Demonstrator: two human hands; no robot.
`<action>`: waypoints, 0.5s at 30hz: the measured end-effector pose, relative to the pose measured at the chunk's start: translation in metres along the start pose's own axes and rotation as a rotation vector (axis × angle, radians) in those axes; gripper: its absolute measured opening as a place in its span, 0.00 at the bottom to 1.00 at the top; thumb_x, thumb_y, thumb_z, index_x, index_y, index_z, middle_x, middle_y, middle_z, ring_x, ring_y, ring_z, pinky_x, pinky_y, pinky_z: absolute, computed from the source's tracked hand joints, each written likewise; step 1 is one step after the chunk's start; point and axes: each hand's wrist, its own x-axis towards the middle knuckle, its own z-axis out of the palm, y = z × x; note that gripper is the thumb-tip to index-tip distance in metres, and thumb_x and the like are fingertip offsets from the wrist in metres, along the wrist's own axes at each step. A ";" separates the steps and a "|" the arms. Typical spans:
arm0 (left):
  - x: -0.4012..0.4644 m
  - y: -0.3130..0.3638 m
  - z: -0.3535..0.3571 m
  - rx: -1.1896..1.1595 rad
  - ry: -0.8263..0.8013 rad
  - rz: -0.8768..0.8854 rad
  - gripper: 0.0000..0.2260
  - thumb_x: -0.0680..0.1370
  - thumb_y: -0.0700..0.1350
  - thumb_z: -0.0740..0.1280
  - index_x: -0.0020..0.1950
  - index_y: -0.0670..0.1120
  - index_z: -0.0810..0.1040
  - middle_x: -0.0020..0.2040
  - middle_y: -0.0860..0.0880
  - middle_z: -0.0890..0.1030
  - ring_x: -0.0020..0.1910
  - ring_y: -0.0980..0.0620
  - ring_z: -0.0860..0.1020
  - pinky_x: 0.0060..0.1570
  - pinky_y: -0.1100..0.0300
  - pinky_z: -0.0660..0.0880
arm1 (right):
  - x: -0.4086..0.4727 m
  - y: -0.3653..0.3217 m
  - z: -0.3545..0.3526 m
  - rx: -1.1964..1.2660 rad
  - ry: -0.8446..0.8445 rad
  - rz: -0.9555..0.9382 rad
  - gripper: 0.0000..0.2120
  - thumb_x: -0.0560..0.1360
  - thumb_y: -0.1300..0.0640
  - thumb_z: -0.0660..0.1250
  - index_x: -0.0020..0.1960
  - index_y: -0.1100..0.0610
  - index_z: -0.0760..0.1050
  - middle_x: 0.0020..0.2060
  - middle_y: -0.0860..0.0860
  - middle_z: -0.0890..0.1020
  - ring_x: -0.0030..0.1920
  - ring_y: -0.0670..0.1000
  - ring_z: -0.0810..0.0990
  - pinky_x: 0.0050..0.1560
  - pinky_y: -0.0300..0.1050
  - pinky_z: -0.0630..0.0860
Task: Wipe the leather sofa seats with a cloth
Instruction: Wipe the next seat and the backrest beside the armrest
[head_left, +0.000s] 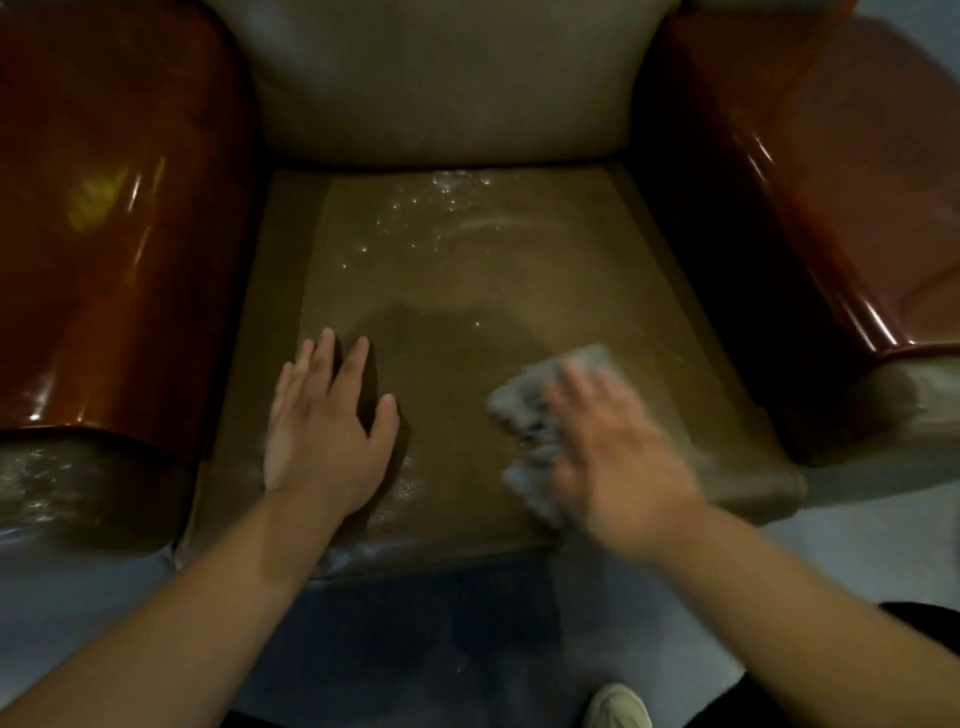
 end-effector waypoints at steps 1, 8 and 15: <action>-0.001 0.001 -0.002 0.004 -0.004 -0.002 0.31 0.84 0.64 0.51 0.86 0.54 0.52 0.86 0.46 0.51 0.85 0.47 0.48 0.83 0.47 0.47 | -0.009 0.032 -0.001 -0.018 -0.010 0.132 0.34 0.82 0.44 0.48 0.81 0.63 0.61 0.80 0.64 0.61 0.81 0.63 0.53 0.81 0.54 0.49; -0.001 0.007 -0.003 -0.014 0.024 -0.009 0.31 0.84 0.62 0.53 0.85 0.53 0.56 0.86 0.45 0.54 0.85 0.46 0.51 0.83 0.46 0.49 | 0.010 -0.024 -0.002 0.097 -0.011 0.355 0.35 0.78 0.43 0.48 0.78 0.63 0.67 0.75 0.68 0.68 0.78 0.67 0.63 0.78 0.61 0.59; -0.002 0.002 -0.022 -0.052 -0.041 0.009 0.30 0.85 0.62 0.55 0.85 0.53 0.57 0.86 0.47 0.54 0.85 0.47 0.52 0.82 0.51 0.46 | 0.016 -0.037 -0.002 0.084 -0.074 0.044 0.37 0.80 0.32 0.45 0.84 0.47 0.50 0.84 0.53 0.51 0.84 0.59 0.47 0.83 0.58 0.48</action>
